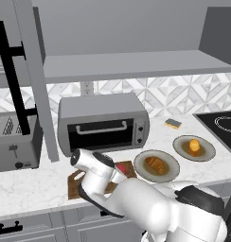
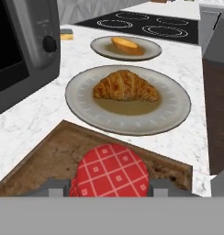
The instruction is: From the different types of pastries on the counter, select a croissant and place it on the cutting board. Then retrieve a jar of jam from the cabinet and place it alongside the croissant on the cutting board.
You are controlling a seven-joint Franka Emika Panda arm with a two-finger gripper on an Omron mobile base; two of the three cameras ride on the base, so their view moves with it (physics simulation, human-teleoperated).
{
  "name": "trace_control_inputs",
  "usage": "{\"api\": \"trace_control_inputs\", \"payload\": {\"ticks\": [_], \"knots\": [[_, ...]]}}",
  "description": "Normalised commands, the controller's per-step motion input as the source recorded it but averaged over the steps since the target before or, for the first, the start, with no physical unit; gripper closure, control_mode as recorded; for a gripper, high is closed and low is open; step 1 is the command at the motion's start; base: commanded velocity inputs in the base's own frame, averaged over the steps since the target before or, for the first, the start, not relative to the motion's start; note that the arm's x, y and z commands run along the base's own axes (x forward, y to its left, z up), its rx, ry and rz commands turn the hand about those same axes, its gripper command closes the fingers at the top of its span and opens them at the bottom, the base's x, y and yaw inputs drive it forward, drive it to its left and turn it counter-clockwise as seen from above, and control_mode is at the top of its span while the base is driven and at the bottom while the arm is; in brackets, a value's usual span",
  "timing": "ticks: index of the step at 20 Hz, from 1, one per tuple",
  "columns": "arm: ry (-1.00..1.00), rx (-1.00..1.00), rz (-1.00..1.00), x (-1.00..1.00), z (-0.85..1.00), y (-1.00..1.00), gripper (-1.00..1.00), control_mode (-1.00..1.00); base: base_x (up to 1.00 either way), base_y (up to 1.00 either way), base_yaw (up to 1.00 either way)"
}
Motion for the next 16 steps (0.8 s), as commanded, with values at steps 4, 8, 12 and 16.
{"api": "trace_control_inputs", "payload": {"ticks": [4, 8, 12, 16], "knots": [[0.0, 0.0, 0.0, 0.0, 0.0, 0.0, 1.0, -1.0, 0.0, 0.0, 0.0], [0.0, 0.0, 0.0, 0.0, 0.0, 0.0, -1.0, -1.0, 0.0, 0.0, 0.0], [0.0, 0.0, 0.0, 0.0, 0.0, 0.0, -1.0, -1.0, 0.0, 0.0, 0.0], [0.0, 0.0, 0.0, 0.0, 0.0, 0.0, -1.0, -1.0, 0.0, 0.0, 0.0]]}}
